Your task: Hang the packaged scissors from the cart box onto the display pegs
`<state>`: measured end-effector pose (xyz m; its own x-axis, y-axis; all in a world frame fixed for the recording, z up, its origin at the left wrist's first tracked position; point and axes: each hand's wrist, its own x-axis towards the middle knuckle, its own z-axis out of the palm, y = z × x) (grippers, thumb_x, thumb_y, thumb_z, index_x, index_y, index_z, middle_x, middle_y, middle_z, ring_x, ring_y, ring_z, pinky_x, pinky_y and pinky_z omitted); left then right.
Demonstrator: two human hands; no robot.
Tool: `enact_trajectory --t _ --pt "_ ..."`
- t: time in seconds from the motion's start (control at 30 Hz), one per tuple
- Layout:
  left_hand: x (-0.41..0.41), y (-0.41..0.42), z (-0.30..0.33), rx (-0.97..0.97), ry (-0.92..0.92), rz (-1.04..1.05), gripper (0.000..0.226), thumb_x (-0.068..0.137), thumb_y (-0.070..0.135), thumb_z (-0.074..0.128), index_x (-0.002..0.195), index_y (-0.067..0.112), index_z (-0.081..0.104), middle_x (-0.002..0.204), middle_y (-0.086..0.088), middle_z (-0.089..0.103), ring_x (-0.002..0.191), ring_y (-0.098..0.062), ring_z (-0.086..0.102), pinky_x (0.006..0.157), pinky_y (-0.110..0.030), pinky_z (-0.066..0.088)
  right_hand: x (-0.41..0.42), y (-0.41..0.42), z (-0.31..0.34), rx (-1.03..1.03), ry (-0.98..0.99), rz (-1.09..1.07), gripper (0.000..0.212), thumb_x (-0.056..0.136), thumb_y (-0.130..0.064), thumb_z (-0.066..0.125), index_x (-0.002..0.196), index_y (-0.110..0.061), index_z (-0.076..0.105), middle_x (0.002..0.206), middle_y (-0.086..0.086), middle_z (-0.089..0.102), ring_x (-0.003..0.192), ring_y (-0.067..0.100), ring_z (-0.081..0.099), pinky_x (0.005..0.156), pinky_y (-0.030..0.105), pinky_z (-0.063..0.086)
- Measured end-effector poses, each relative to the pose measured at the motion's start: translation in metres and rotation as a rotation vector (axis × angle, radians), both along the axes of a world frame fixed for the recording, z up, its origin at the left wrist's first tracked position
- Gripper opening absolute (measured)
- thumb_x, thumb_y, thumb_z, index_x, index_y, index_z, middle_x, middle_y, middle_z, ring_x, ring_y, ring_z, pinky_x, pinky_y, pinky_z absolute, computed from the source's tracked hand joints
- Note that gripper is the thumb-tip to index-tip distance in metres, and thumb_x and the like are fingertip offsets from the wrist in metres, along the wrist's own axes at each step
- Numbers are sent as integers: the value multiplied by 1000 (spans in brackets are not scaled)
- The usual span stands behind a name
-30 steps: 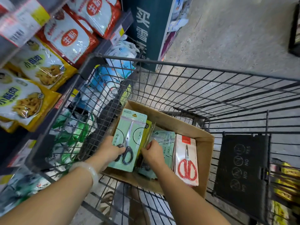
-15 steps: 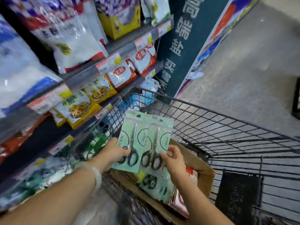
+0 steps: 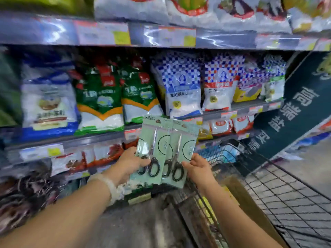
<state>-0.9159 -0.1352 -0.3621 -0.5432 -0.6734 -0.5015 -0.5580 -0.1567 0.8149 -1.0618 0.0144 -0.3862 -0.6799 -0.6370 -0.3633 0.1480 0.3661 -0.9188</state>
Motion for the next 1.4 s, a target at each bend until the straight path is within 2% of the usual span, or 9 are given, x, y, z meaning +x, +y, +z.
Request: enact_trajectory --t 0.1,0.3,0.47,0.6,0.7,0.8,0.93,1.17,1.4 --pt "97 -8 26 -19 37 163 32 81 8 71 111 8 60 105 -6 65 90 -22 60 71 -26 46 72 -36 22 -21 31 178 14 90 -4 57 89 -18 60 82 9 65 69 8 59 65 19 48" --pt "291 -10 66 -132 78 471 15 84 5 67 95 12 60 100 -8 67 94 -25 63 75 -31 51 234 -102 65 -113 104 525 26 88 5 55 79 -19 55 62 -15 54 56 -3 50 49 5 40" --pt "431 6 85 -194 69 710 19 85 12 68 102 11 60 90 -2 64 74 -13 57 52 -17 42 366 -145 81 -128 163 804 15 88 -3 58 100 -12 57 93 10 63 80 15 54 75 28 45" --pt "517 22 88 -185 69 898 25 83 16 70 106 11 61 100 -6 68 82 -20 62 58 -24 49 451 -165 86 -116 228 942 10 84 -5 60 88 -15 61 104 36 59 87 35 62 81 47 52" --pt "559 27 90 -183 105 1020 21 82 8 70 101 12 62 102 -13 69 84 -26 63 71 -36 53 496 -176 99 -131 239 1029 2 86 -5 56 88 -6 56 86 26 59 77 28 57 67 25 41" --pt "588 22 89 -172 134 1112 17 81 1 68 90 14 62 94 -11 70 89 -32 66 83 -48 55 530 -189 107 -152 177 1097 25 89 -1 56 75 -20 49 70 -3 52 66 8 49 54 5 39" --pt "622 3 85 -186 165 1174 21 79 2 71 89 19 64 95 -9 71 92 -31 66 87 -49 54 570 -220 103 -127 172 1122 18 88 -10 61 105 -15 57 113 6 65 105 23 61 96 39 50" --pt "680 -68 82 -182 147 1131 33 78 7 73 109 10 61 102 -9 70 96 -29 65 90 -47 53 623 -285 107 -126 143 1099 17 91 -6 56 106 -14 56 113 5 64 105 23 61 92 38 51" --pt "721 -139 81 -183 139 1068 17 80 4 70 93 14 65 97 -8 72 95 -29 66 91 -47 52 663 -347 106 -141 130 1060 16 90 -6 56 100 -19 55 104 0 62 97 17 59 74 23 46"
